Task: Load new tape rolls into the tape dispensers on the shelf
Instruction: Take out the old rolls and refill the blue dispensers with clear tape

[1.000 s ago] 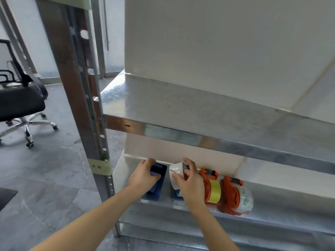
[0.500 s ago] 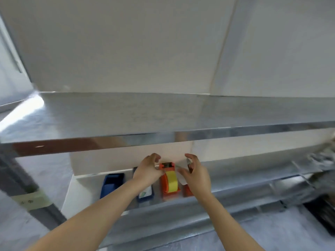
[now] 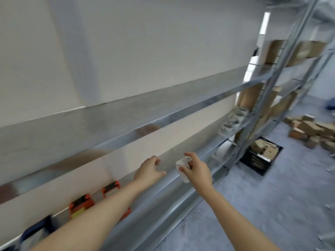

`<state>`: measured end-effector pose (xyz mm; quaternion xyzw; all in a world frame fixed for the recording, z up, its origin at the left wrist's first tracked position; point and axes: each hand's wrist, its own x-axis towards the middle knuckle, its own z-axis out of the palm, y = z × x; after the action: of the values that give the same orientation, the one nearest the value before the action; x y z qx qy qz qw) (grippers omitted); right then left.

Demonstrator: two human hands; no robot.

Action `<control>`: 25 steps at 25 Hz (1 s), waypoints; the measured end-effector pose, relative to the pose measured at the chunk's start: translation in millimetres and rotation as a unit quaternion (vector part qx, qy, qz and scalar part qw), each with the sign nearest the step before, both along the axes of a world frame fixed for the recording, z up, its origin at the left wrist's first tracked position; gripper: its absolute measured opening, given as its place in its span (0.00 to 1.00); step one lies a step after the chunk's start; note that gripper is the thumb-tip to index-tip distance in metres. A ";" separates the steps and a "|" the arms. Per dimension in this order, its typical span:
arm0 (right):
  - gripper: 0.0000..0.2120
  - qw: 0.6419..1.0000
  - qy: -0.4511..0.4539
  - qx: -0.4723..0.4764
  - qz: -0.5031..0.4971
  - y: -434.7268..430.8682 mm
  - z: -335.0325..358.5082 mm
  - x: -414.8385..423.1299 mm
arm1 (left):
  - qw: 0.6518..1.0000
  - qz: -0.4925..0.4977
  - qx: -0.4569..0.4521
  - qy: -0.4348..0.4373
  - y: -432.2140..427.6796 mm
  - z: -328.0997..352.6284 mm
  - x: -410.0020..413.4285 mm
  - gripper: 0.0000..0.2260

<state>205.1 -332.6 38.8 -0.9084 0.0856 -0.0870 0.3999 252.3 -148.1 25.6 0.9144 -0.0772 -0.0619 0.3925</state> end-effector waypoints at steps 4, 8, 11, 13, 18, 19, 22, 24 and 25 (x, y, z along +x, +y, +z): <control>0.24 0.999 0.007 -0.010 -0.045 -94.0 -0.4 14.1 | 0.999 -0.048 -0.007 -0.010 -97.8 -2.8 37.1 0.21; 0.23 0.996 0.010 -0.006 -0.091 -182.3 0.4 21.6 | 0.996 -0.080 -0.028 -0.006 -190.6 -4.5 63.5 0.22; 0.23 0.992 0.023 -0.019 -0.120 -242.5 -1.4 28.1 | 0.994 -0.103 -0.036 0.013 -244.7 -10.7 81.8 0.21; 0.22 0.989 0.028 -0.021 -0.141 -278.0 -3.1 34.6 | 0.992 -0.122 -0.030 0.021 -274.9 -15.6 96.5 0.20; 0.22 0.984 0.037 -0.021 -0.172 -362.0 -12.0 74.9 | 0.989 -0.144 -0.013 0.031 -355.3 -28.9 156.0 0.20; 0.21 0.983 0.040 -0.022 -0.176 -379.7 -14.1 88.4 | 0.989 -0.145 -0.014 0.034 -373.6 -32.6 171.7 0.20; 0.21 0.981 0.048 -0.021 -0.186 -435.9 -17.5 140.3 | 0.988 -0.150 -0.019 0.044 -432.8 -46.0 228.7 0.20; 0.22 0.980 0.058 -0.025 -0.189 -474.2 -15.6 179.5 | 0.987 -0.147 -0.026 0.056 -473.2 -48.9 272.9 0.20; 0.22 0.979 0.065 -0.028 -0.190 -492.1 -13.7 197.4 | 0.987 -0.145 -0.026 0.060 -492.3 -48.4 294.1 0.19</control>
<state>402.5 -824.7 25.1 -0.8903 0.2798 -0.1040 0.3439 546.4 -640.4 -22.7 0.8774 -0.1868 -0.1711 0.4073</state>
